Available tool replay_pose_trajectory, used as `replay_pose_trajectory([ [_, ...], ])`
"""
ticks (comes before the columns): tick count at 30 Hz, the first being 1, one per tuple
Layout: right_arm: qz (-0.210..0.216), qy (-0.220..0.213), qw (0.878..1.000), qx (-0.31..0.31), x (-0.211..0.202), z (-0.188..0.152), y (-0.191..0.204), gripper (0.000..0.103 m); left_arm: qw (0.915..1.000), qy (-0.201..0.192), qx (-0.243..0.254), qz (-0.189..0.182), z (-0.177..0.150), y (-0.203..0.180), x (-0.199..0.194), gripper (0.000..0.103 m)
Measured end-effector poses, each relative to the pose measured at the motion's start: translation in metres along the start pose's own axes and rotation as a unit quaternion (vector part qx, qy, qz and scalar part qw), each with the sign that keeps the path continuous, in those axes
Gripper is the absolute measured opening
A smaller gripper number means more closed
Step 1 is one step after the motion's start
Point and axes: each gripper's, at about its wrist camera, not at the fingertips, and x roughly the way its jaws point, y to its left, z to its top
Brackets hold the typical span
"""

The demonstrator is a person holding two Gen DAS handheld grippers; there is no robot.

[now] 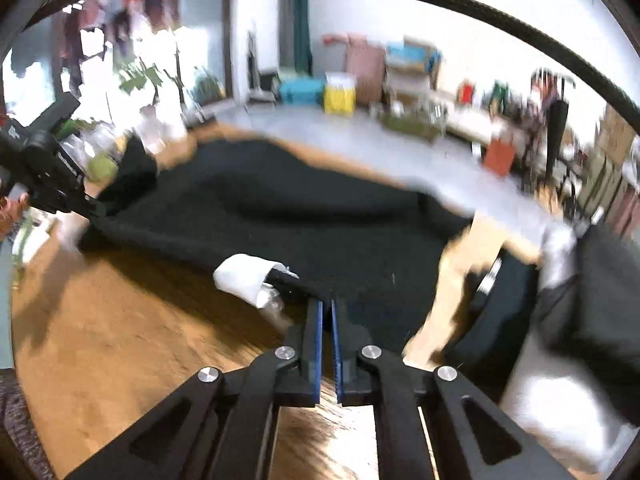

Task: Fold clothes
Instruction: 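Lay the black garment flat on the table and smooth it with both tools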

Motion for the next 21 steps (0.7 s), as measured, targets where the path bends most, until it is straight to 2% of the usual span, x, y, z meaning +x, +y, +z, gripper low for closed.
replay_pose_trajectory([
  [3, 0.036, -0.046, 0.998, 0.005, -0.078, -0.01, 0.011, 0.005, 0.9966, -0.045, 0.017, -0.067, -0.027, 0.005, -0.071, 0.006],
  [4, 0.051, -0.056, 0.997, 0.008, -0.103, -0.016, 0.015, 0.005, 0.9947, -0.049, 0.02, -0.089, -0.047, 0.016, -0.091, 0.006],
  [5, 0.071, -0.058, 0.996, 0.013, -0.124, -0.027, 0.022, 0.005, 0.9947, -0.042, 0.022, -0.091, -0.065, 0.027, -0.096, 0.006],
  [6, 0.099, -0.041, 0.994, 0.024, -0.14, -0.045, 0.03, 0.005, 0.9949, -0.032, 0.025, -0.092, -0.082, 0.037, -0.1, 0.006],
  [8, 0.138, 0.016, 0.989, 0.046, -0.151, -0.085, 0.044, 0.005, 0.9975, 0.02, 0.028, -0.062, -0.114, 0.049, -0.079, 0.006],
  [10, 0.164, 0.095, 0.98, 0.064, -0.145, -0.134, 0.062, 0.005, 0.9962, 0.077, 0.029, -0.028, -0.138, 0.064, -0.051, 0.006],
  [12, 0.172, 0.147, 0.971, 0.081, -0.131, -0.165, 0.072, 0.006, 0.9921, 0.124, 0.02, -0.002, -0.152, 0.075, -0.025, 0.006],
  [13, 0.175, 0.172, 0.965, 0.09, -0.124, -0.181, 0.076, 0.009, 0.9894, 0.145, 0.013, 0.008, -0.155, 0.079, -0.016, 0.007],
  [14, 0.174, 0.188, 0.962, 0.097, -0.118, -0.189, 0.078, 0.019, 0.9853, 0.17, -0.001, 0.019, -0.155, 0.08, -0.009, 0.012],
  [15, 0.168, 0.191, 0.962, 0.099, -0.115, -0.187, 0.075, 0.03, 0.9833, 0.181, -0.01, 0.012, -0.152, 0.079, -0.009, 0.017],
  [16, 0.161, 0.186, 0.964, 0.102, -0.116, -0.183, 0.071, 0.05, 0.9813, 0.192, -0.018, 0.005, -0.149, 0.077, -0.011, 0.028],
  [17, 0.153, 0.169, 0.968, 0.105, -0.121, -0.173, 0.062, 0.051, 0.9816, 0.19, -0.017, -0.014, -0.141, 0.071, -0.019, 0.041],
  [19, 0.134, 0.127, 0.977, 0.109, -0.129, -0.144, 0.037, 0.056, 0.9825, 0.18, -0.01, -0.047, -0.125, 0.056, -0.039, 0.053],
  [21, 0.095, 0.084, 0.986, 0.111, -0.132, -0.111, 0.009, 0.065, 0.9841, 0.157, -0.005, -0.082, -0.101, 0.038, -0.059, 0.057],
])
